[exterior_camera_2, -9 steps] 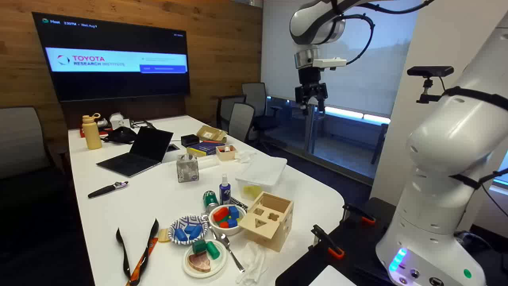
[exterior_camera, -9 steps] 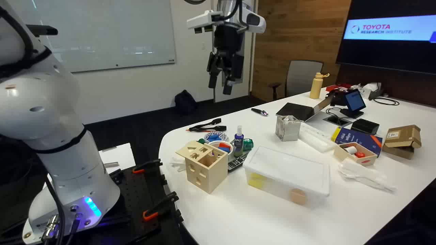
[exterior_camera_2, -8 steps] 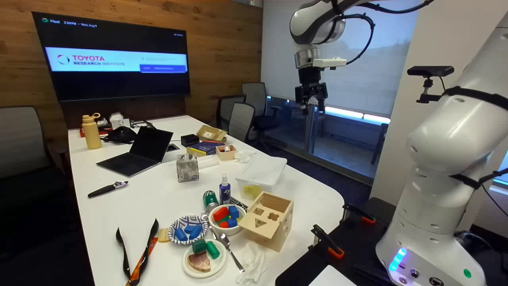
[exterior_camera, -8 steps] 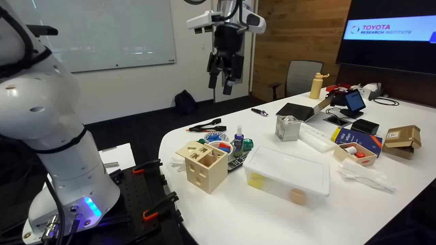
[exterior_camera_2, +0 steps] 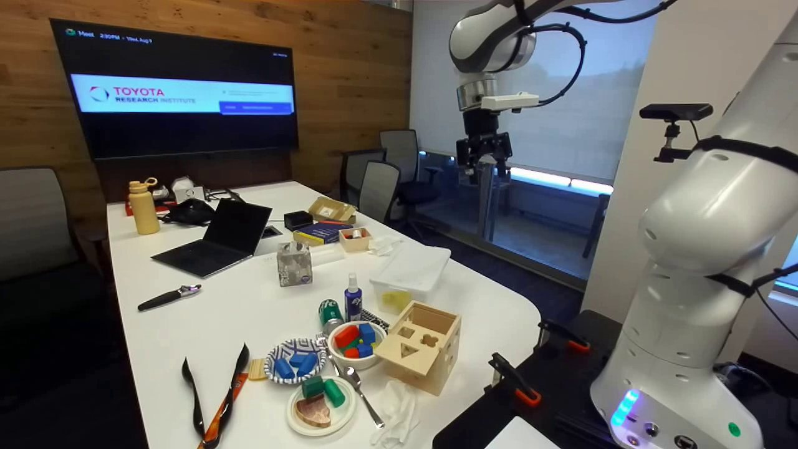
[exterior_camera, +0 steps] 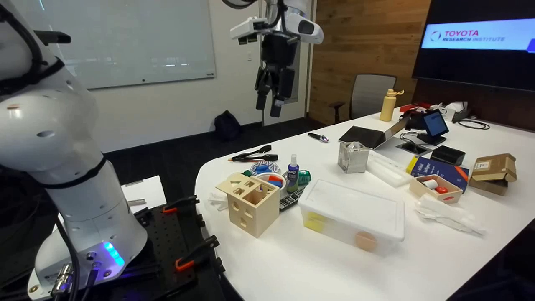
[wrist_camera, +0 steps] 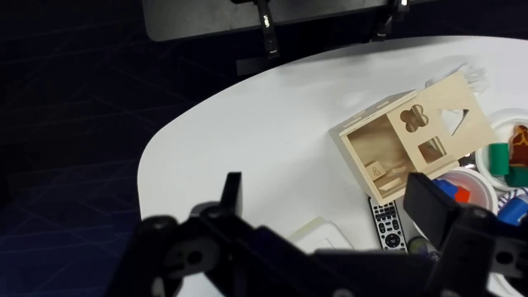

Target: Close the shape sorter lid by sliding it to the right

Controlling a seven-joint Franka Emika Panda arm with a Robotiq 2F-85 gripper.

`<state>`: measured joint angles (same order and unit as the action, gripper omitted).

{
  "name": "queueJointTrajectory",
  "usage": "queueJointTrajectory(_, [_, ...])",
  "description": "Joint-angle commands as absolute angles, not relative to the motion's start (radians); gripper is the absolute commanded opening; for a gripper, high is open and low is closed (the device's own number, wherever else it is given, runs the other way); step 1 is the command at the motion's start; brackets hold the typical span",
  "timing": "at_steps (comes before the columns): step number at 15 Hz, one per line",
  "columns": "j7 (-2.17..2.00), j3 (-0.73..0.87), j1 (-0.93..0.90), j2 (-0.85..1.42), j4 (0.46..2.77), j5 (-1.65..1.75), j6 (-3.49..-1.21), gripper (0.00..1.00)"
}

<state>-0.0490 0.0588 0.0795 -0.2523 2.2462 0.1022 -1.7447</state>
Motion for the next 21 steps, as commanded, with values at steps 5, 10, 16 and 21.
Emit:
queueJointTrajectory(5, [-0.587,-0.147,-0.044,-0.091,2.234,0.008,-1.881,1.00])
queueJointTrajectory(10, [-0.961,-0.231,-0.159,0.050,2.257,0.010,-2.062,1.00])
queueJointTrajectory(16, [-1.380,-0.234,-0.290,0.174,2.349,0.030,-2.324,1.00])
queueJointTrajectory(21, [-1.584,-0.211,-0.343,0.267,2.398,0.034,-2.420,1.00])
